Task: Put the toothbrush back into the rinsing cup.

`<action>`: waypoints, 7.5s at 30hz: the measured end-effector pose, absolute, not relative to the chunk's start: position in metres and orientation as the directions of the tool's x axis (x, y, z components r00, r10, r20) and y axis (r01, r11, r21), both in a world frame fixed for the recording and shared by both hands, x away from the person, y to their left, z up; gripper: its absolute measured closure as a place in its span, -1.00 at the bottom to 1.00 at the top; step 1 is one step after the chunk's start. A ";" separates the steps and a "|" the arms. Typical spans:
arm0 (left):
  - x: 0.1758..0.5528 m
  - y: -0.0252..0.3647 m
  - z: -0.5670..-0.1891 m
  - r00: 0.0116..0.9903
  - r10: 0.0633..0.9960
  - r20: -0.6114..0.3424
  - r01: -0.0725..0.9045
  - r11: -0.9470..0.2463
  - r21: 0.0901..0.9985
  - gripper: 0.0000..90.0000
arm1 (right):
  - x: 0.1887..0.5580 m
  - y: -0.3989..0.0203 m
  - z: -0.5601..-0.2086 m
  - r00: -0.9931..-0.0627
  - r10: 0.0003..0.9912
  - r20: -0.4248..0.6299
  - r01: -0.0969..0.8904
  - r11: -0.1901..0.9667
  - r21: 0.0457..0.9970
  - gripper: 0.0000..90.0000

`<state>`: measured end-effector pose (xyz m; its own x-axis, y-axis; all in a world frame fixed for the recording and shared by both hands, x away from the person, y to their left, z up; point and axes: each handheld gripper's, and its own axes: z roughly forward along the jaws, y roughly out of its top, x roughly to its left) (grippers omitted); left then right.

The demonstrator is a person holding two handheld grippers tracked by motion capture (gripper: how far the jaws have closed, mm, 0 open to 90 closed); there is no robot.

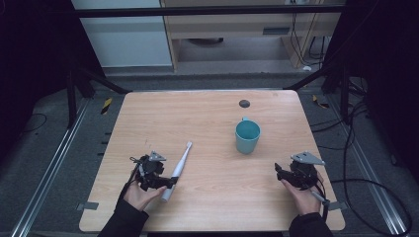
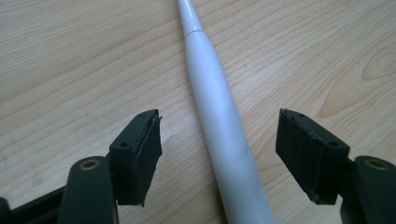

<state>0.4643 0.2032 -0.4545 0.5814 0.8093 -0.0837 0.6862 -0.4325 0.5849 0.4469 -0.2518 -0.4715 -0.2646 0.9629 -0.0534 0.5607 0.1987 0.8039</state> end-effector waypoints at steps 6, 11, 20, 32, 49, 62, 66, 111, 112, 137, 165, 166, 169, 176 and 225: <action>0.472 0.197 -0.452 0.571 0.818 -0.073 0.715 -0.452 0.533 -0.27 | 0.447 -0.253 -0.472 -0.266 0.962 -0.052 0.562 0.199 0.803 -0.37; 0.476 0.193 -0.455 0.561 0.824 -0.072 0.740 -0.461 0.489 -0.19 | 0.446 -0.255 -0.472 -0.267 0.962 -0.058 0.567 0.206 0.798 -0.37; 0.479 0.187 -0.459 0.559 0.825 -0.078 0.762 -0.475 0.440 -0.07 | 0.447 -0.255 -0.472 -0.267 0.962 -0.060 0.567 0.207 0.798 -0.37; 0.487 0.182 -0.466 0.562 0.823 -0.084 0.776 -0.489 0.399 0.22 | 0.447 -0.253 -0.472 -0.264 0.963 -0.060 0.574 0.207 0.792 -0.37; 0.493 0.182 -0.468 0.574 0.814 -0.089 0.779 -0.509 0.366 0.45 | 0.447 -0.253 -0.473 -0.269 0.961 -0.069 0.571 0.217 0.792 -0.37; 0.489 0.183 -0.458 0.601 0.796 -0.073 0.744 -0.524 0.414 0.47 | 0.447 -0.254 -0.472 -0.262 0.963 -0.063 0.574 0.208 0.792 -0.37; 0.484 0.187 -0.445 0.601 0.796 -0.067 0.722 -0.506 0.471 0.47 | 0.447 -0.255 -0.472 -0.262 0.963 -0.061 0.572 0.206 0.794 -0.37; 0.548 0.129 -0.377 0.445 0.895 -0.023 0.425 -0.189 0.885 0.47 | 0.445 -0.253 -0.472 -0.266 0.961 -0.069 0.530 0.206 0.822 -0.51; 0.549 0.126 -0.376 0.441 0.897 -0.024 0.418 -0.182 0.890 0.47 | 0.446 -0.253 -0.472 -0.265 0.962 -0.070 0.530 0.206 0.822 -0.51; 0.576 0.050 -0.368 0.434 0.899 -0.059 0.317 -0.091 0.944 0.47 | 0.445 -0.255 -0.473 -0.252 0.966 -0.051 0.517 0.179 0.837 -0.51; 0.585 -0.015 -0.378 0.489 0.868 -0.092 0.296 -0.065 0.953 0.47 | 0.446 -0.256 -0.473 -0.250 0.967 -0.039 0.514 0.167 0.841 -0.53; 0.584 -0.017 -0.378 0.491 0.866 -0.089 0.293 -0.068 0.954 0.47 | 0.446 -0.256 -0.473 -0.251 0.967 -0.037 0.514 0.166 0.841 -0.53; 0.584 -0.026 -0.379 0.500 0.862 -0.080 0.291 -0.081 0.953 0.47 | 0.446 -0.256 -0.473 -0.249 0.968 -0.040 0.513 0.167 0.842 -0.53; 0.584 -0.038 -0.386 0.507 0.859 -0.069 0.290 -0.095 0.952 0.47 | 0.446 -0.257 -0.473 -0.251 0.967 -0.040 0.512 0.167 0.843 -0.53; 0.560 -0.055 -0.433 0.530 0.847 0.033 0.261 -0.200 0.944 0.49 | 0.446 -0.256 -0.474 -0.254 0.966 -0.044 0.517 0.174 0.838 -0.52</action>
